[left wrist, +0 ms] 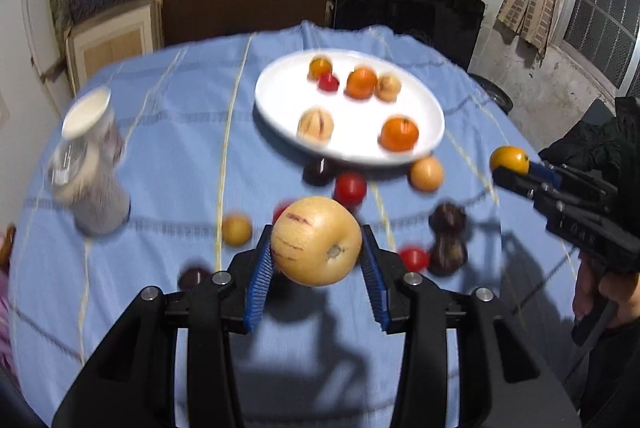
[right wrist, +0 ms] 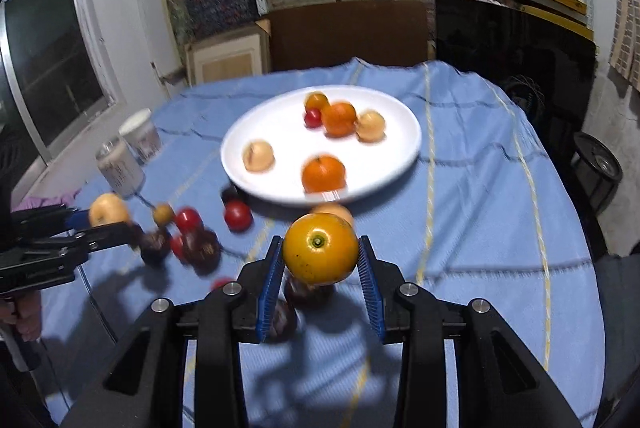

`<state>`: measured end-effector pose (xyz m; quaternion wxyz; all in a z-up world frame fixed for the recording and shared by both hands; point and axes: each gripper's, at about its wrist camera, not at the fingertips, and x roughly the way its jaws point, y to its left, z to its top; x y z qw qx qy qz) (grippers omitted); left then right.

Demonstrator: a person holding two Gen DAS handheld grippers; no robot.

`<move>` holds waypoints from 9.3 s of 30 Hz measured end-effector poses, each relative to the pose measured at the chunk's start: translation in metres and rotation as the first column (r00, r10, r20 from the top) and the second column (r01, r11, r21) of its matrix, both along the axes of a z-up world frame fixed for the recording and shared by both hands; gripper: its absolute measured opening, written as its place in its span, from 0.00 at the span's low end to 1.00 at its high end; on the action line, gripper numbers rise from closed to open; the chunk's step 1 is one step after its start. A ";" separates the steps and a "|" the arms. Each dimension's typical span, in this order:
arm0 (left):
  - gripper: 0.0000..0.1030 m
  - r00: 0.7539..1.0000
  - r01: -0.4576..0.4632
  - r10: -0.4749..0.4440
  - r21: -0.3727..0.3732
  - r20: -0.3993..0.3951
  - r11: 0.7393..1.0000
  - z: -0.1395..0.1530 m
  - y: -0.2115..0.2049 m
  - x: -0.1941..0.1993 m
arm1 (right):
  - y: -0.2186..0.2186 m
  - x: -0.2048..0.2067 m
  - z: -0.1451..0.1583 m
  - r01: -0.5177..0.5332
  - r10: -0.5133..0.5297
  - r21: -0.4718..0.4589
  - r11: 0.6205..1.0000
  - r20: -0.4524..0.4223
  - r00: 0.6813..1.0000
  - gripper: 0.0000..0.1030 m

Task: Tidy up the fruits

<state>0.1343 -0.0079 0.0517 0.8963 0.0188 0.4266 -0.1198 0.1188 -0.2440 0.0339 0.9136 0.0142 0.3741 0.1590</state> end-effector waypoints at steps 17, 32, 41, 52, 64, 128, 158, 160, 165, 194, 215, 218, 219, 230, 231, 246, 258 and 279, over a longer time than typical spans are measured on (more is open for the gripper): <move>0.40 0.996 -0.086 0.087 0.065 -0.016 0.994 -0.027 -0.034 0.183 | 0.022 0.141 -0.026 0.074 -0.069 0.065 0.995 -0.077 0.995 0.36; 0.71 0.994 -0.114 0.114 -0.015 0.003 0.993 -0.008 -0.011 0.144 | 0.002 0.109 -0.019 0.111 -0.102 0.118 0.987 -0.078 0.992 0.53; 0.77 0.990 -0.138 0.138 0.001 0.021 0.990 -0.011 0.032 0.043 | 0.005 0.011 -0.023 0.007 -0.004 0.051 0.999 -0.062 0.998 0.55; 0.78 0.981 -0.192 0.193 0.028 -0.028 0.981 -0.047 0.075 -0.034 | 0.050 -0.033 -0.064 -0.069 0.053 -0.118 0.991 -0.136 0.989 0.54; 0.77 0.970 -0.236 0.239 0.050 -0.048 0.970 -0.058 0.108 -0.028 | 0.052 -0.034 -0.066 -0.032 0.020 -0.088 0.996 -0.132 0.991 0.42; 0.62 0.995 -0.099 0.099 0.004 -0.023 0.995 -0.039 -0.027 0.178 | 0.005 0.138 -0.040 0.123 -0.114 0.078 0.989 -0.109 0.987 0.50; 0.72 0.992 -0.123 0.123 0.008 -0.016 0.992 -0.037 0.031 -0.018 | 0.008 -0.043 -0.038 0.054 -0.045 0.107 0.993 -0.091 0.995 0.65; 0.72 0.992 -0.121 0.122 0.017 -0.028 0.992 -0.045 0.032 -0.025 | 0.011 -0.051 -0.040 0.049 -0.039 0.107 0.993 -0.094 0.995 0.65; 0.72 0.991 -0.121 0.123 0.027 -0.058 0.992 -0.061 0.032 -0.028 | 0.015 -0.066 -0.045 0.029 -0.016 0.128 0.991 -0.101 0.995 0.65; 0.39 0.988 -0.095 0.096 0.015 -0.121 0.995 -0.081 0.034 -0.018 | 0.045 0.011 -0.075 0.058 -0.081 -0.181 0.982 -0.123 0.989 0.40; 0.28 0.999 -0.034 0.034 -0.028 -0.026 0.999 -0.031 0.029 -0.022 | 0.017 -0.010 -0.001 0.039 -0.039 0.032 0.999 -0.011 0.999 0.39; 0.30 0.997 -0.043 0.042 -0.023 -0.068 0.999 -0.045 0.034 -0.024 | 0.018 -0.010 -0.007 0.026 -0.024 0.053 0.998 -0.023 0.999 0.39; 0.32 0.997 -0.036 0.034 -0.024 -0.074 0.999 -0.048 0.033 -0.027 | 0.018 -0.011 -0.010 0.022 -0.020 0.060 0.998 -0.031 0.999 0.39; 0.67 0.998 0.051 -0.049 0.055 -0.046 0.997 -0.067 -0.009 -0.017 | 0.018 -0.021 -0.027 0.014 -0.008 0.086 0.996 -0.071 0.997 0.39; 0.64 0.998 0.053 -0.050 0.064 -0.044 0.997 -0.070 -0.011 -0.014 | 0.018 -0.021 -0.028 0.016 -0.010 0.087 0.996 -0.072 0.997 0.39; 0.42 0.998 0.040 -0.042 0.033 0.048 0.999 -0.017 0.006 -0.018 | 0.021 -0.019 -0.006 -0.014 0.015 0.066 0.998 -0.015 1.000 0.39; 0.42 0.995 0.049 -0.052 0.039 0.081 0.998 0.006 -0.021 0.022 | 0.028 0.022 0.018 -0.027 0.025 0.030 0.999 0.049 0.998 0.39; 0.42 0.997 -0.080 0.079 0.047 0.020 0.996 -0.028 -0.044 0.144 | 0.028 0.119 -0.014 0.066 -0.065 0.032 0.997 -0.012 0.998 0.39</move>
